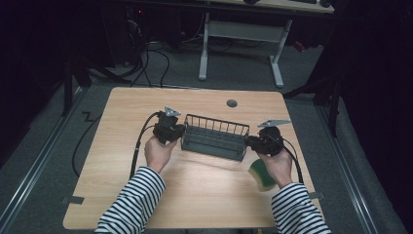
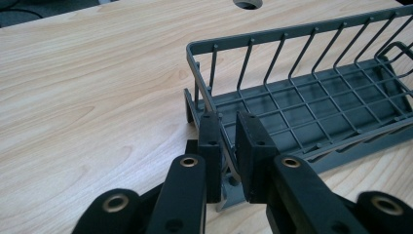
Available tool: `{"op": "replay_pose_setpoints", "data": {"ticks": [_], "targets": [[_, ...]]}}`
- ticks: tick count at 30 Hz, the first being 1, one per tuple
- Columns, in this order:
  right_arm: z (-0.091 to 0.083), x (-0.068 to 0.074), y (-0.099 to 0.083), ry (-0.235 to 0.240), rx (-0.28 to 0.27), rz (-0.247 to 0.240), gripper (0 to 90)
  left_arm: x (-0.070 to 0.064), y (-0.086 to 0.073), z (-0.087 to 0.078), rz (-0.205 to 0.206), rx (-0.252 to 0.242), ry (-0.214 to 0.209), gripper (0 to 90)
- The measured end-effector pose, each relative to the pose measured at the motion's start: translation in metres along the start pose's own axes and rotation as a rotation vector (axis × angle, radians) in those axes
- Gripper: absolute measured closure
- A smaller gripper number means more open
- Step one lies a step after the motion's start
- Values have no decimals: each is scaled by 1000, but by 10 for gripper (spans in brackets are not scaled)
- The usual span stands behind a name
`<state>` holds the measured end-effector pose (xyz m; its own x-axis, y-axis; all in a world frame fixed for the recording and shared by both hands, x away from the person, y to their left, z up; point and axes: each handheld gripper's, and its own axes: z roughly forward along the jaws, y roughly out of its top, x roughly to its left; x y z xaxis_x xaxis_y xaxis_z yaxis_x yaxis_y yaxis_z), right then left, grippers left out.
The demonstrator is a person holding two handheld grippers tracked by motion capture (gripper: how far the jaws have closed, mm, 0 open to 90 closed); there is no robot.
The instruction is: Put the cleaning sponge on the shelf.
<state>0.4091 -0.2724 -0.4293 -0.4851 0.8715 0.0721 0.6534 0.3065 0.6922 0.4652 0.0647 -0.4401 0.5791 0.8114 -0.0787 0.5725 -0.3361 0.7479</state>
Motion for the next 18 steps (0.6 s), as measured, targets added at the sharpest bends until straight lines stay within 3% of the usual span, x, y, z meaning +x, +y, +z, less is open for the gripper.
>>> {"op": "replay_pose_setpoints", "data": {"ticks": [3,6,9,10,12,14,16,18], "targets": [[-2,6,-2,9,1,-17,721,2,-4,-5,-9,2,-8,814],[-4,8,-7,38,-14,3,716,4,-8,-8,-23,-5,-21,814],[-5,9,-8,45,-5,4,637,4,-10,-10,-34,-18,-29,790],[-6,9,-9,30,-7,7,545,4,-10,-12,-40,-38,-40,677],[-10,9,-10,21,-34,15,492,4,-9,-17,-39,-65,-35,562],[-13,9,-11,12,-53,23,479,5,-9,-21,-40,-80,-37,521],[-23,4,-19,-1,-111,58,418,6,-11,-30,-45,-117,-45,425],[-25,3,-21,-5,-117,61,414,8,-16,-37,-56,-148,-60,412]]}}
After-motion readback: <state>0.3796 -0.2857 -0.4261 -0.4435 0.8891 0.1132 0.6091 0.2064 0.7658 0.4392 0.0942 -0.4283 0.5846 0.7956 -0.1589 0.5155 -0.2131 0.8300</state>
